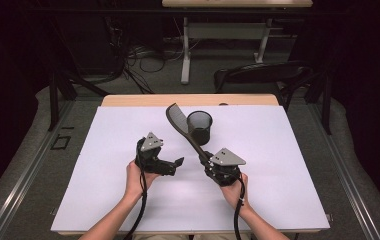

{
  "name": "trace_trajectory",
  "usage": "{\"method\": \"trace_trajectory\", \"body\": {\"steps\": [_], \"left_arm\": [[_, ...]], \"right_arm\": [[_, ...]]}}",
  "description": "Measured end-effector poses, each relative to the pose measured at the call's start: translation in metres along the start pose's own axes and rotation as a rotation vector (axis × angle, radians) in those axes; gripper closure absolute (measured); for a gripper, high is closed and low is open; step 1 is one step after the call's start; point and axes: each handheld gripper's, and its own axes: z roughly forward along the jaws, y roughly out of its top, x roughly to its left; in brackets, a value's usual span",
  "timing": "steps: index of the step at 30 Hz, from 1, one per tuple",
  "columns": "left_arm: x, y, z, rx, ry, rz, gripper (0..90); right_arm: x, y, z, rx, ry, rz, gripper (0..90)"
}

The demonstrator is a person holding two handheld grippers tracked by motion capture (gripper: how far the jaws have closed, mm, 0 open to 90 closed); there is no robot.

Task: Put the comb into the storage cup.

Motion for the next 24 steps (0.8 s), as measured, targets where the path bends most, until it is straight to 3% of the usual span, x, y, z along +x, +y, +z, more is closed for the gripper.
{"method": "trace_trajectory", "body": {"steps": [10, 24], "left_arm": [[0.001, 0.006, 0.002, -0.031, -0.018, -0.042, 0.0], [-0.001, 0.011, 0.005, -0.074, -0.049, -0.093, 0.0]], "right_arm": [[-0.002, 0.002, -0.002, -0.022, -0.021, 0.030, 72.6], [0.006, 0.004, 0.004, -0.033, 0.002, 0.048, 72.6]]}}
